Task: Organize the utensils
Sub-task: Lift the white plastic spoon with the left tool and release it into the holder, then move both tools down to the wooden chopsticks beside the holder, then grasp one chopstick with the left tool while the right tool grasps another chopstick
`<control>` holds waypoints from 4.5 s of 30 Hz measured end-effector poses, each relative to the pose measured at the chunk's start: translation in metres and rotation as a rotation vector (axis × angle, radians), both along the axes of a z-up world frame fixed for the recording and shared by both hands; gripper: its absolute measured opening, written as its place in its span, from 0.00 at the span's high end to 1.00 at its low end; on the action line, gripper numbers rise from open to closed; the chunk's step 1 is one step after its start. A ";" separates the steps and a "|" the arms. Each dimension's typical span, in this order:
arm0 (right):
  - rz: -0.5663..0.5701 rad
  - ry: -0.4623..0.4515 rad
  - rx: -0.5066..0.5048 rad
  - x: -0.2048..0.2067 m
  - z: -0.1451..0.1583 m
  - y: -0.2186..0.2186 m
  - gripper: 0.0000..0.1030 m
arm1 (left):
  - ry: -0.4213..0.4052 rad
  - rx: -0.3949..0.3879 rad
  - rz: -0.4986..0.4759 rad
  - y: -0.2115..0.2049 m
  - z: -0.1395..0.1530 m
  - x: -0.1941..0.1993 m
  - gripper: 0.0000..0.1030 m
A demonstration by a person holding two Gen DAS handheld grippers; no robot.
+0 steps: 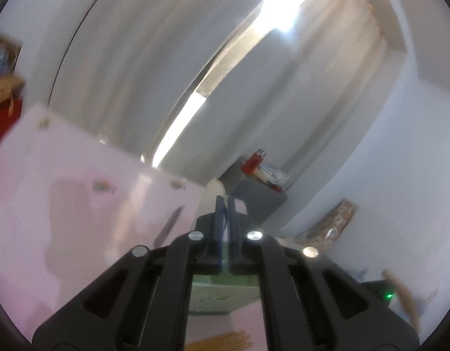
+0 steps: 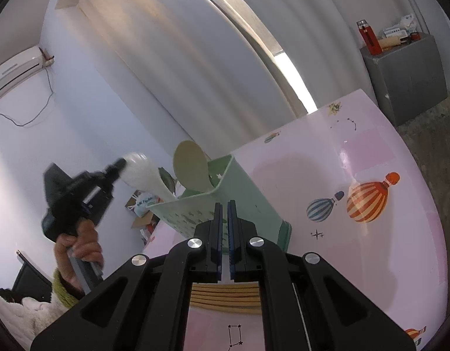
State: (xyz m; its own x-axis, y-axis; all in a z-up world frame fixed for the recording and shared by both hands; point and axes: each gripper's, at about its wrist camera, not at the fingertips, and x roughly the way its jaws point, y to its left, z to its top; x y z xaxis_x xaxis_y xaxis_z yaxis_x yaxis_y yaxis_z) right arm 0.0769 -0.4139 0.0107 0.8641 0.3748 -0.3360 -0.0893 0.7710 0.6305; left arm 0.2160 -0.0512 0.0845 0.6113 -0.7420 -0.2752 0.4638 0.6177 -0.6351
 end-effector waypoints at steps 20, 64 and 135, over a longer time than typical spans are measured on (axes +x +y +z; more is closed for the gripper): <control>0.183 0.226 -0.279 0.043 -0.033 0.050 0.70 | 0.049 0.154 -0.214 0.023 -0.044 -0.101 0.67; 0.247 0.453 -0.236 -0.007 -0.076 0.097 0.94 | 0.336 0.373 -0.057 0.044 -0.136 -0.092 0.79; 0.304 0.470 -0.498 0.011 -0.081 0.132 0.94 | 0.205 0.600 0.082 0.037 -0.138 -0.078 0.79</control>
State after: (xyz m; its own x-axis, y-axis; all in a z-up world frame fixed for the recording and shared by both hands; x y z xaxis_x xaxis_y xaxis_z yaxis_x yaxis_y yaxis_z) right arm 0.0883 -0.2823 -0.0705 0.4702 0.2811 -0.8366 -0.1507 0.9596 0.2377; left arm 0.1377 -0.0145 -0.0535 0.5504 -0.3752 -0.7459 0.3052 0.9219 -0.2385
